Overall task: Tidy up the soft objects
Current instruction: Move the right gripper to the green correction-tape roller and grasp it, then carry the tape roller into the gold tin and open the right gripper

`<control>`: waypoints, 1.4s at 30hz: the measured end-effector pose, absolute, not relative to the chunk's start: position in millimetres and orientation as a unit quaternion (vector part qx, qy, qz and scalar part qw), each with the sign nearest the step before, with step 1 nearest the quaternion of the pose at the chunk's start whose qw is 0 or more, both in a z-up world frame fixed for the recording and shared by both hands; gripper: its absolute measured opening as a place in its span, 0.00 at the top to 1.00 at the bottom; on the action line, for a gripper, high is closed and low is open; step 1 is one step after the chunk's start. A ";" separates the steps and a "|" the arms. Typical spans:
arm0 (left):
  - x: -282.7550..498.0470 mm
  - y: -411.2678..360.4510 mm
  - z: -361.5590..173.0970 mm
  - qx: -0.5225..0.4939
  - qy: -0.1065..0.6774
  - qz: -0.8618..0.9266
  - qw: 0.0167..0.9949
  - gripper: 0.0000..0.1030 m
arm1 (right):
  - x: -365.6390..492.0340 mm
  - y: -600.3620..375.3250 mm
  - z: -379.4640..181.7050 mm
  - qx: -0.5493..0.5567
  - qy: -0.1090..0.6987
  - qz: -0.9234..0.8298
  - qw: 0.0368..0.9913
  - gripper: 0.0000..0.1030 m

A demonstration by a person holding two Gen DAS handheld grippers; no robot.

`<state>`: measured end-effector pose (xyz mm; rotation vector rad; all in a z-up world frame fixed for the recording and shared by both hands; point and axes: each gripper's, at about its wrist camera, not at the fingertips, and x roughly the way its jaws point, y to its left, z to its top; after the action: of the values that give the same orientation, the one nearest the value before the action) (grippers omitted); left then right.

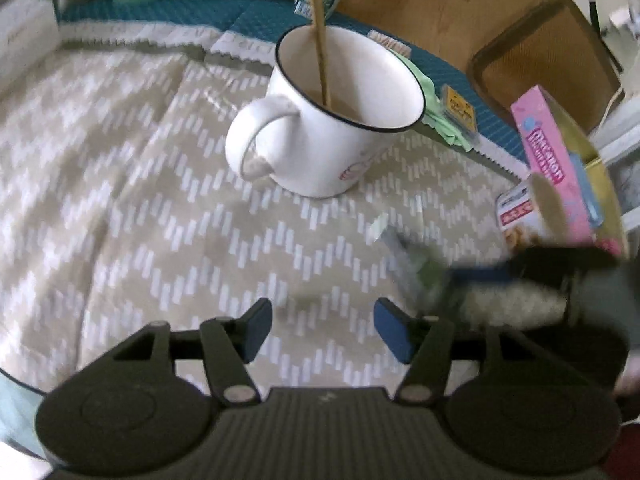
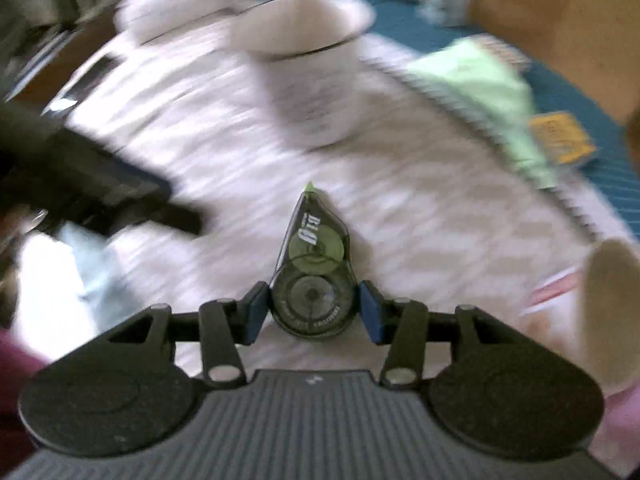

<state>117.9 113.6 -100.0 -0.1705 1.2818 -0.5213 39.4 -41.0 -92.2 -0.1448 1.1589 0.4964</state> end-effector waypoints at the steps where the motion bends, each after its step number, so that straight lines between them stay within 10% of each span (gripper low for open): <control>1: 118.2 113.2 -101.3 -0.088 0.596 -0.244 0.760 0.44 | 34.9 -34.0 -92.8 -0.075 0.537 0.241 0.805 0.50; 16: 120.7 15.8 -116.9 -0.123 0.611 -0.318 0.715 0.44 | -1.4 -71.2 -94.6 -0.086 0.501 0.175 0.843 0.50; 20: 115.4 -7.3 -110.9 -0.078 0.595 -0.303 0.741 0.68 | -4.8 -84.3 -92.7 -0.087 0.496 0.166 0.848 0.50; 42: 115.6 -154.1 -20.2 -0.035 0.503 -0.368 0.781 0.68 | -8.9 -225.7 -17.7 -0.037 0.383 0.058 0.921 0.50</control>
<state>115.6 -154.1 -20.2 -0.0746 1.0866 -0.7947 -8.9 -225.7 -17.7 -0.0758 0.7876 0.1198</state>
